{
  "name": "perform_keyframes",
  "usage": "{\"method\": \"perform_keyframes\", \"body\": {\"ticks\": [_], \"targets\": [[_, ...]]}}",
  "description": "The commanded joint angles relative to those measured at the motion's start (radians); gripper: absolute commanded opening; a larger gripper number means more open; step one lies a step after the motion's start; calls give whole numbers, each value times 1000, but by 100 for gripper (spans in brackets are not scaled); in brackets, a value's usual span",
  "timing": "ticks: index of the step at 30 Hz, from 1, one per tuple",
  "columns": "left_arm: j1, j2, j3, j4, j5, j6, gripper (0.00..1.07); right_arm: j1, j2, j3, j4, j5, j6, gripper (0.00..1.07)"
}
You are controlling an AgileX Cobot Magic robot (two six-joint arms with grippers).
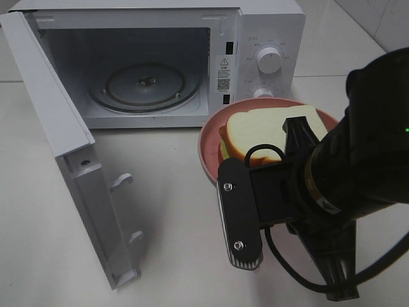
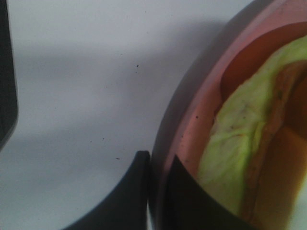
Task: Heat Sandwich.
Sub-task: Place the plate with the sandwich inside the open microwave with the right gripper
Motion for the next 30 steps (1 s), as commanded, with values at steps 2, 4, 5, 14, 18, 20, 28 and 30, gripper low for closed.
{"method": "perform_keyframes", "body": {"ticks": [2, 4, 5, 14, 18, 20, 28, 30], "targets": [[5, -15, 0, -5, -14, 2, 98, 3, -12, 3, -41, 7, -86, 3], [5, -15, 0, -5, -14, 2, 98, 3, -12, 3, -39, 6, -98, 3], [5, -15, 0, -5, -14, 2, 98, 3, -12, 3, -27, 1, -80, 3], [5, -15, 0, -5, -14, 2, 98, -14, -12, 3, -31, -96, -148, 0], [5, -15, 0, -5, -14, 2, 98, -54, -12, 3, 2, -130, -245, 0], [5, -15, 0, -5, -14, 2, 98, -78, -12, 3, 18, -142, -315, 0], [5, -15, 0, -5, -14, 2, 98, -178, -12, 3, 131, -191, -596, 0], [5, -15, 0, -5, -14, 2, 98, -200, -12, 3, 146, -204, -655, 0]]}}
